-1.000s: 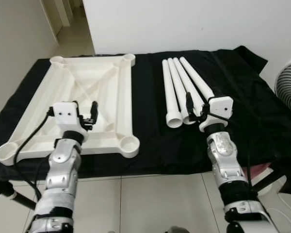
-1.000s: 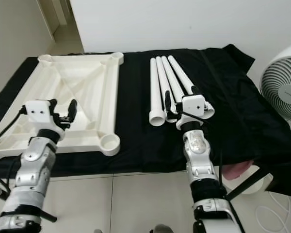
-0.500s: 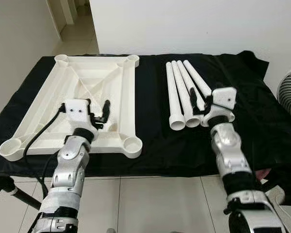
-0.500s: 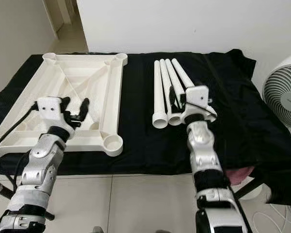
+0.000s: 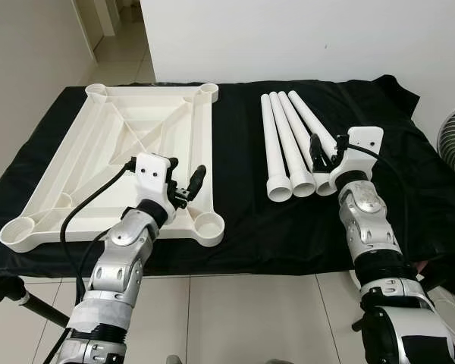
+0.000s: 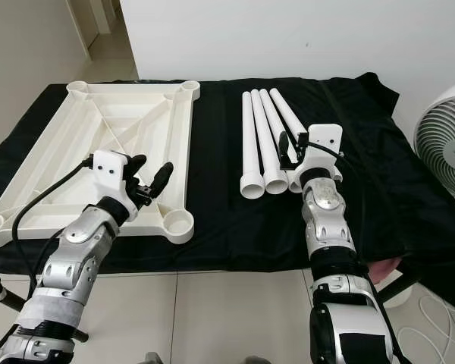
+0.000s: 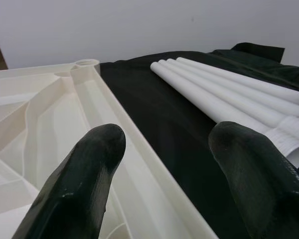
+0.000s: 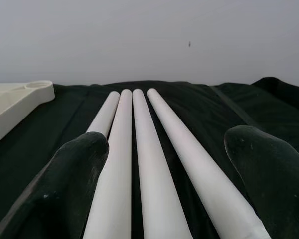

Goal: Building children table

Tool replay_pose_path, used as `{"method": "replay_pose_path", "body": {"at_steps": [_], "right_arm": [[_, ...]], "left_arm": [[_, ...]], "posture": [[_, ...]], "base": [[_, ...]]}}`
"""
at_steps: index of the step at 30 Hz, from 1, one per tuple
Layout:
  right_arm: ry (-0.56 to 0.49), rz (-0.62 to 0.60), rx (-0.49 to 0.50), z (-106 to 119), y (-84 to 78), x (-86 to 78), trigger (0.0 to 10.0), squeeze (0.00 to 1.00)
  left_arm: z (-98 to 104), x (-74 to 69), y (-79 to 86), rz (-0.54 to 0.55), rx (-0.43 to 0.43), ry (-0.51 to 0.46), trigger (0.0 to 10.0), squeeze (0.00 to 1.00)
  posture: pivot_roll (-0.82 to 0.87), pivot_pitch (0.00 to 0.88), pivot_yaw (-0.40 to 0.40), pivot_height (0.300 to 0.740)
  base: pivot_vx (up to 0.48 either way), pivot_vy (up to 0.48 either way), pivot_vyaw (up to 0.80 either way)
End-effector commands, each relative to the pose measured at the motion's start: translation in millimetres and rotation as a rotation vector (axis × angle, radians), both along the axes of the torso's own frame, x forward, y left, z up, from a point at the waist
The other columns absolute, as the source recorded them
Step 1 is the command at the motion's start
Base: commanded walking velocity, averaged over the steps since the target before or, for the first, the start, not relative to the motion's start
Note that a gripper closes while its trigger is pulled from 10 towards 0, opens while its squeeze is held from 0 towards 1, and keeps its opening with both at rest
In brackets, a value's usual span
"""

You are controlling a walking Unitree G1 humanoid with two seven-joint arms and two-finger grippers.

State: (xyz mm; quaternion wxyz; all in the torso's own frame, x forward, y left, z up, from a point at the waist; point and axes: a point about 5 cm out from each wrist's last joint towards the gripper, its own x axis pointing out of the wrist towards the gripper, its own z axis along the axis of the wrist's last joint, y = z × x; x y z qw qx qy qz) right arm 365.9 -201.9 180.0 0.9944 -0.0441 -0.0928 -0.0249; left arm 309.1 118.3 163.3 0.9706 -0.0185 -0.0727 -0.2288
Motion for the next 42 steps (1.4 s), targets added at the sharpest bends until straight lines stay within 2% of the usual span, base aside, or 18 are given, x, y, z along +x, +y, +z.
{"method": "replay_pose_path", "body": {"at_steps": [1, 5, 10, 17, 31, 36, 38, 42], "right_arm": [[0.027, -0.002, 0.019, -3, -1.6, 1.8, 10.0, 0.00], [0.085, 0.000, 0.044, -10, -6.7, 4.2, 10.0, 0.00], [0.129, -0.001, 0.094, -18, -10.0, 6.3, 10.0, 0.00], [0.196, 0.014, 0.166, -30, -13.2, 5.9, 10.0, 0.00], [0.270, 0.072, 0.161, -41, -12.3, 8.7, 10.0, 0.00], [0.288, 0.072, 0.194, -41, -14.4, 10.0, 10.0, 0.00], [0.304, 0.030, 0.260, -46, -20.4, 8.5, 10.0, 0.00], [0.312, 0.019, 0.312, -51, -23.1, 5.8, 10.0, 0.00]], "left_arm": [[-1, -2.9, -3.7, -0.026, -0.001, 0.012, 10.0, 0.00], [-5, -14.8, -15.1, -0.135, 0.027, 0.034, 10.0, 0.00], [-6, -19.6, -18.8, -0.168, 0.048, 0.045, 10.0, 0.00], [-8, -25.0, -17.0, -0.153, 0.049, 0.067, 10.0, 0.00], [-7, -26.0, -15.8, -0.127, 0.053, 0.076, 10.0, 0.00], [-5, -25.3, -14.1, -0.113, 0.050, 0.068, 10.0, 0.00], [-4, -25.5, -12.8, -0.104, 0.045, 0.064, 10.0, 0.00], [-4, -26.1, -13.0, -0.101, 0.044, 0.062, 10.0, 0.00]], "posture": [[-0.14, 0.029, 0.061, 0.740], [-0.14, 0.044, 0.056, 0.740], [-0.13, 0.055, 0.057, 0.740], [-0.11, 0.064, 0.050, 0.740], [-0.11, 0.060, 0.048, 0.740], [-0.10, 0.055, 0.043, 0.740], [-0.10, 0.055, 0.043, 0.740], [-0.10, 0.054, 0.040, 0.740]], "base": [[0.000, 0.000, 0.00], [0.000, 0.000, 0.00], [0.000, 0.000, 0.00], [0.000, 0.000, 0.00], [0.000, 0.000, 0.00], [0.000, 0.000, 0.00], [0.000, 0.000, 0.00], [0.000, 0.000, 0.00]]}}
